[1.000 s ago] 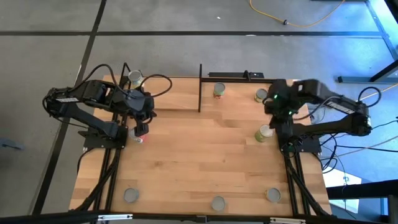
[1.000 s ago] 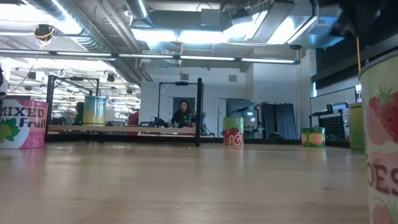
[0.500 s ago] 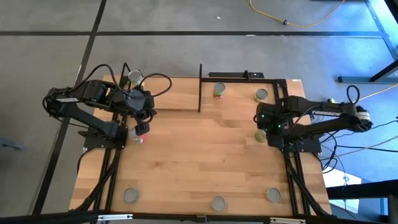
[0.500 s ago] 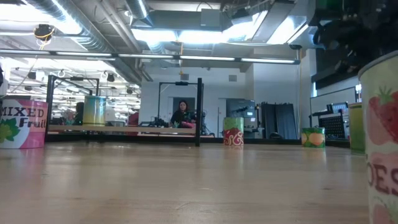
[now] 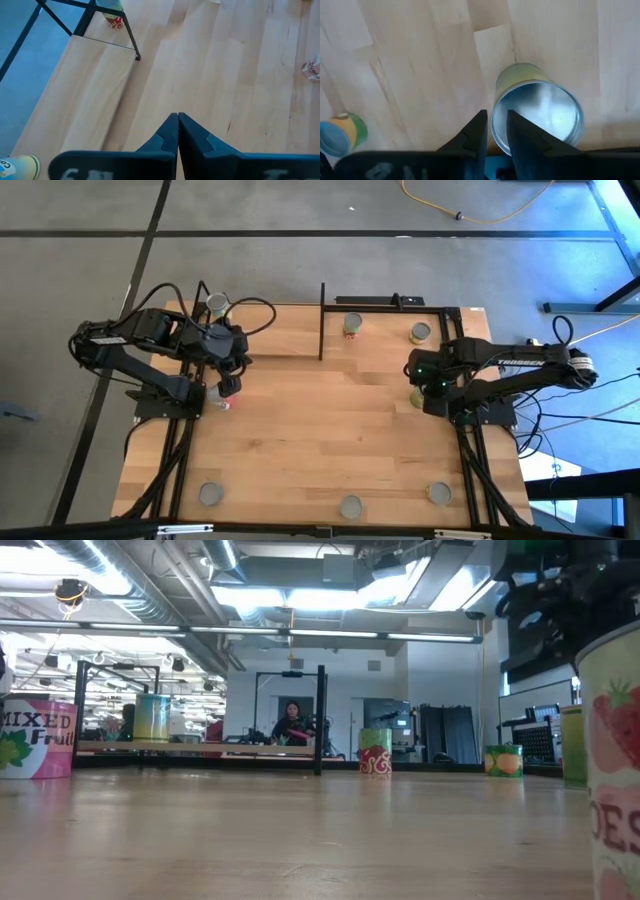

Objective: Pick and place cans onto a shelf
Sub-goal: Put the canned orange on the shelf

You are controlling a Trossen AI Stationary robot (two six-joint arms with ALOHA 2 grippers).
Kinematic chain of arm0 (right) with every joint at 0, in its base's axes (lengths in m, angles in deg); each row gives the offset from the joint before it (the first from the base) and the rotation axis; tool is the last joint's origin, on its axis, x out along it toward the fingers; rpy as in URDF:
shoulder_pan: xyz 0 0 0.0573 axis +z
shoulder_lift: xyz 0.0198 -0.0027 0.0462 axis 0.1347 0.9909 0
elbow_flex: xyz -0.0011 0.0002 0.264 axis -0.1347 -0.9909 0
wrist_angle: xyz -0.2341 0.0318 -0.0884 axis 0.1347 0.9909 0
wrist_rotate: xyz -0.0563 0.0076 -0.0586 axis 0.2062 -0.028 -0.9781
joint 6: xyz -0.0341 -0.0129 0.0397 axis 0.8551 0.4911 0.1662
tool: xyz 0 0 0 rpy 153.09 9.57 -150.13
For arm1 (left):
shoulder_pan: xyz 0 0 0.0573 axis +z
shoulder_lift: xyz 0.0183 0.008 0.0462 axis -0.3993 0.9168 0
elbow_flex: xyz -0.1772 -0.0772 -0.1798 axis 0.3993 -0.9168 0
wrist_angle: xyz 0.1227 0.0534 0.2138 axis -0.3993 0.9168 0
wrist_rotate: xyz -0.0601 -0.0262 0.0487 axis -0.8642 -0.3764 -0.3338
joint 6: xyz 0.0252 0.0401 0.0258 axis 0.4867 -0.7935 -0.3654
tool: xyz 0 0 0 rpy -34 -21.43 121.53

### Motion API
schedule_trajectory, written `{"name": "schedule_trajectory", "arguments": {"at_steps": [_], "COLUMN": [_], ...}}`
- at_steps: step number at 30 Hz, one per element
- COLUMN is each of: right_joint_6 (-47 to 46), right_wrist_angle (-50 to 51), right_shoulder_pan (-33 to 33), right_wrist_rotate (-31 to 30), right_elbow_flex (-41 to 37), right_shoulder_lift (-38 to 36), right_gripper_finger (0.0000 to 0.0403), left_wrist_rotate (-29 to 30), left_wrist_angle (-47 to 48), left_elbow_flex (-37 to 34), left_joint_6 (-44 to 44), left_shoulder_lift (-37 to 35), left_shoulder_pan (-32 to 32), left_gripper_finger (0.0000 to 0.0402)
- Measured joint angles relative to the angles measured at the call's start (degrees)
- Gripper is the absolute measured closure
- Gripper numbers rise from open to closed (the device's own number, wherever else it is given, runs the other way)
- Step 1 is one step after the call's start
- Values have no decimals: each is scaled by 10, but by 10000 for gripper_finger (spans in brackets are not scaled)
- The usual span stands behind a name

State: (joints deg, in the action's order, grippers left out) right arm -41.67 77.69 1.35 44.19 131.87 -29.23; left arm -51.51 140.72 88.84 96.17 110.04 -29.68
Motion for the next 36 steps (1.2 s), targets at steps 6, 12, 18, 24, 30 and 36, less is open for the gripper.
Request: {"name": "schedule_trajectory", "arguments": {"at_steps": [6,12,18,24,30,36], "right_joint_6": [-42,-73,-75,-75,-73,-73], "right_wrist_angle": [-3,-15,-20,-20,-23,-43], "right_shoulder_pan": [0,0,0,0,0,0], "right_wrist_rotate": [4,4,4,-1,-1,4], "right_elbow_flex": [0,0,0,0,2,3], "right_shoulder_lift": [17,34,49,67,87,94], "right_gripper_finger": [327,327,327,327,327,327], "left_wrist_rotate": [0,0,0,0,0,0], "left_wrist_angle": [0,0,0,0,0,0], "left_elbow_flex": [0,0,0,0,0,0], "left_joint_6": [0,3,4,4,4,3], "left_shoulder_lift": [0,0,0,0,0,0], "left_shoulder_pan": [0,0,0,0,0,0], "left_gripper_finger": [401,401,401,401,401,401]}}
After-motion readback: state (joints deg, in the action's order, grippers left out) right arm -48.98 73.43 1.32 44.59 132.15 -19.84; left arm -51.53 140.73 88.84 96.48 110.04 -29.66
